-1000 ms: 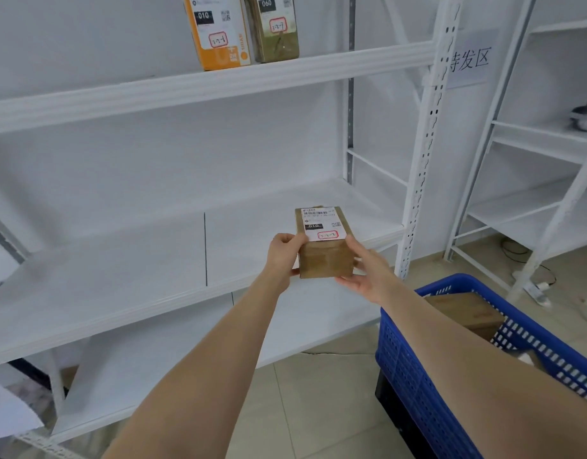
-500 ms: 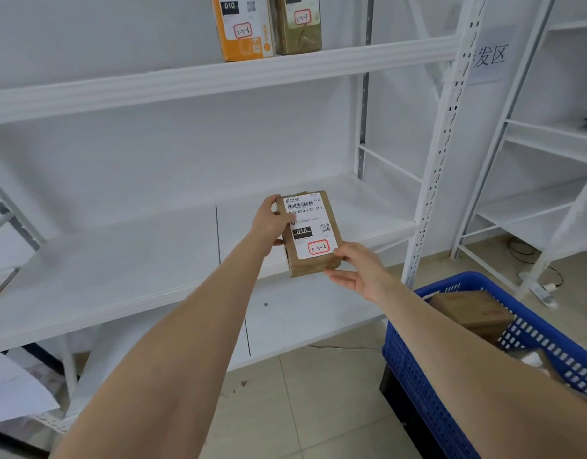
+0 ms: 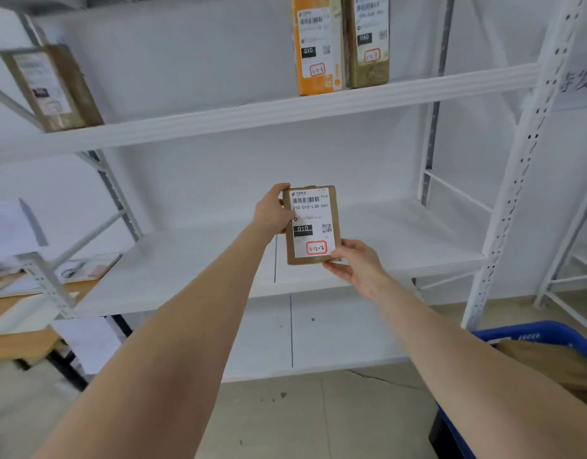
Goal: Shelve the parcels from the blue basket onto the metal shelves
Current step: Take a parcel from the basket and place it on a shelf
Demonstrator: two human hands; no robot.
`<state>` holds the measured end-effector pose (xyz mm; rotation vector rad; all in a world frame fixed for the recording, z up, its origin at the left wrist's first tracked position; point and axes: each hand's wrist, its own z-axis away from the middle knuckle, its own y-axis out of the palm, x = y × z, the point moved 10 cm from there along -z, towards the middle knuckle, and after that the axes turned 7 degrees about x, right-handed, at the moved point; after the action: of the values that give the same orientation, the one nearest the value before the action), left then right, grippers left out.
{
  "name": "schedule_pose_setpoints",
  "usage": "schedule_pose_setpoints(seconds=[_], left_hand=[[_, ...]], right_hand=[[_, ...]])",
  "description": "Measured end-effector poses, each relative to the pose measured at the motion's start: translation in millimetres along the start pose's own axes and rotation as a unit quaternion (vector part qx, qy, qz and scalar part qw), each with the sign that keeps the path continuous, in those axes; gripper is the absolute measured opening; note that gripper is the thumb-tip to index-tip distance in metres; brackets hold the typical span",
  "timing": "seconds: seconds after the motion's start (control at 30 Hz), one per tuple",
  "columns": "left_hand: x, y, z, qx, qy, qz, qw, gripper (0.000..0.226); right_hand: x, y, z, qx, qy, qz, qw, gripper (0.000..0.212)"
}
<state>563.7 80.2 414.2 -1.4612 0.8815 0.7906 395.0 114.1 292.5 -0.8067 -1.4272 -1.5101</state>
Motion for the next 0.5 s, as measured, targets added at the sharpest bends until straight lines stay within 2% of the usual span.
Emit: schedule_pose_setpoints(seconds=[0.27,0.5], left_hand=[[-1,-100,17,-0.066,0.005,-0.019,0.998,0.058],[-15,-207,8,-0.095,0.058,-0.026,0.993,0.059]], right_hand=[[7,94,-13,0.049,-0.024,0.013,0.998,0.025],[33,197,-36,0.069,-0.087,0.018,0.994,0.023]])
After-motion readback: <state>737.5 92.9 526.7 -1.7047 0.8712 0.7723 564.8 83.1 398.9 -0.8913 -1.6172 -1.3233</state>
